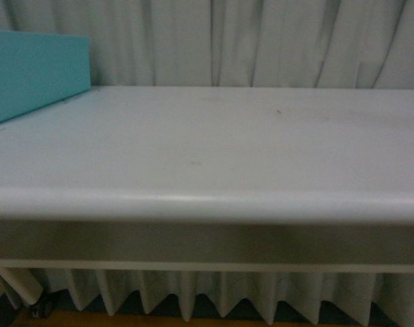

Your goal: Wind up and store yellow beetle toy

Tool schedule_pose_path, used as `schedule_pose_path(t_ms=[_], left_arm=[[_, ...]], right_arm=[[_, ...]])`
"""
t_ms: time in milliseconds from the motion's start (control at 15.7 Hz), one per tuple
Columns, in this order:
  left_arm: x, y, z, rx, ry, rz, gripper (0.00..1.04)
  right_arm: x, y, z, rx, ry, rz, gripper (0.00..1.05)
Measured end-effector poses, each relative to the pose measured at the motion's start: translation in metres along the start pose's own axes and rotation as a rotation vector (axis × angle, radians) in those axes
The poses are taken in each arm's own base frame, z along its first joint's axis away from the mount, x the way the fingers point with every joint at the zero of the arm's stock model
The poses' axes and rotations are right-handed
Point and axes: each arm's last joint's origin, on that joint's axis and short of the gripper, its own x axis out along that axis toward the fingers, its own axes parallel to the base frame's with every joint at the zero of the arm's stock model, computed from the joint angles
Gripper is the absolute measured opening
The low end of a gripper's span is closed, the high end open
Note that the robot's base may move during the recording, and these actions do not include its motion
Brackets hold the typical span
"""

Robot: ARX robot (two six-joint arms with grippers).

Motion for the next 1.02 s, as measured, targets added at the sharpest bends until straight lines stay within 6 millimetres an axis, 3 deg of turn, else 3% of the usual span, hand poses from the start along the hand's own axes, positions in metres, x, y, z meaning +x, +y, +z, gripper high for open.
schedule_pose_path(t_ms=[1017], left_arm=[[0.0000, 0.0000, -0.0002, 0.000, 0.002, 0.000, 0.98]], right_arm=[[0.0000, 0.0000, -0.0001, 0.002, 0.001, 0.000, 0.98]])
